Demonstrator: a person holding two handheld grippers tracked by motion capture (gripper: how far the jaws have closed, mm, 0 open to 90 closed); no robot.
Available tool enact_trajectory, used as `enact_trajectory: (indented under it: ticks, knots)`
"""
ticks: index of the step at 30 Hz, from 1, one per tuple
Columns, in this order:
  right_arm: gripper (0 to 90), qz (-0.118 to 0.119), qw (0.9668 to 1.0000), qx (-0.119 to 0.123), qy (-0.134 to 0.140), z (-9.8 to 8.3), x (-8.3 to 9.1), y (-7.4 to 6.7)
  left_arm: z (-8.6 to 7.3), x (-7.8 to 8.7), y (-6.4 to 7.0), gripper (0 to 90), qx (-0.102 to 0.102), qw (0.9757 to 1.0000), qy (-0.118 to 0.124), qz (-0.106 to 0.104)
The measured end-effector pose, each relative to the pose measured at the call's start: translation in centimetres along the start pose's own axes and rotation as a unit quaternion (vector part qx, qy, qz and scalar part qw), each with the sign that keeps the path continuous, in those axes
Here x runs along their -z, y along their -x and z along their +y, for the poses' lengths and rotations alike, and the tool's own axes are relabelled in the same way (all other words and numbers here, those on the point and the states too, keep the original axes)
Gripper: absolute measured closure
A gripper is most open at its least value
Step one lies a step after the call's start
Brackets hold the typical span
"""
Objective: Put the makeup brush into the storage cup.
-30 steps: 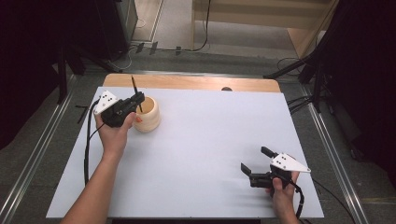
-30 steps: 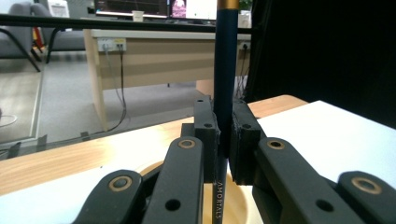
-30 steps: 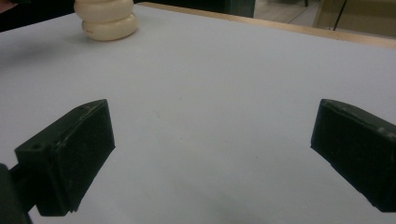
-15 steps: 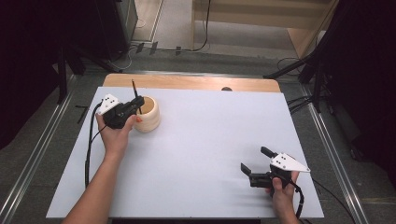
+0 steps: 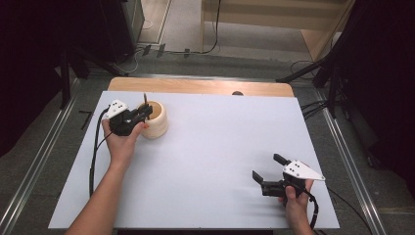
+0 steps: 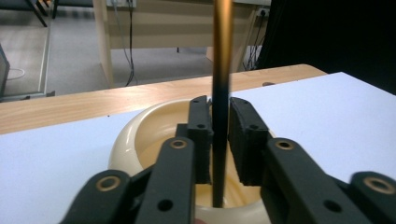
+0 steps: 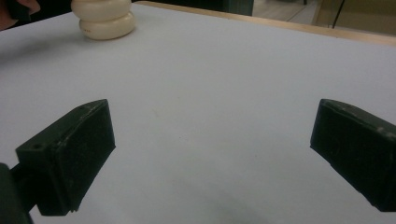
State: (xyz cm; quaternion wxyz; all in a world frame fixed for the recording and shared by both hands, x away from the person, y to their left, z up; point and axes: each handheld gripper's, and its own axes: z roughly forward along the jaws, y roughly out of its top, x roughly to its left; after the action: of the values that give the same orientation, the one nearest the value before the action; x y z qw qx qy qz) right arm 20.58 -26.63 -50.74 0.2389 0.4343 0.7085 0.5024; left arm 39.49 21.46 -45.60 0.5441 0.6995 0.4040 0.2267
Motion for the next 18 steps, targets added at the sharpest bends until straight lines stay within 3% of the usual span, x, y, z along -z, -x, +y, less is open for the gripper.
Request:
enact_trajectory:
  ticks: [5, 9, 11, 13, 18]
  knots:
    - [0.1, -0.002, 1.0000, -0.001, 0.002, 0.0, 0.0, 0.1, 0.3, 0.5, 0.2, 59.9, -0.007, 0.9999, -0.002, -0.007]
    - [0.1, -0.003, 1.0000, -0.005, 0.005, 0.1, 0.1, 0.2, 0.6, 1.1, 0.5, 38.5, -0.005, 0.9999, 0.005, -0.010]
    - [0.1, -0.003, 1.0000, -0.004, 0.005, 0.1, 0.1, 0.2, 0.8, 1.4, 0.6, 27.7, 0.002, 0.9998, 0.003, -0.020]
    - [0.2, -0.004, 1.0000, -0.004, 0.005, 0.1, 0.1, 0.2, 0.8, 1.7, 0.9, 20.2, -0.008, 0.9996, -0.001, -0.028]
    - [0.2, -0.005, 1.0000, -0.005, 0.006, 0.1, 0.1, 0.2, 0.7, 2.7, 1.1, 0.2, -0.008, 0.9985, 0.003, -0.054]
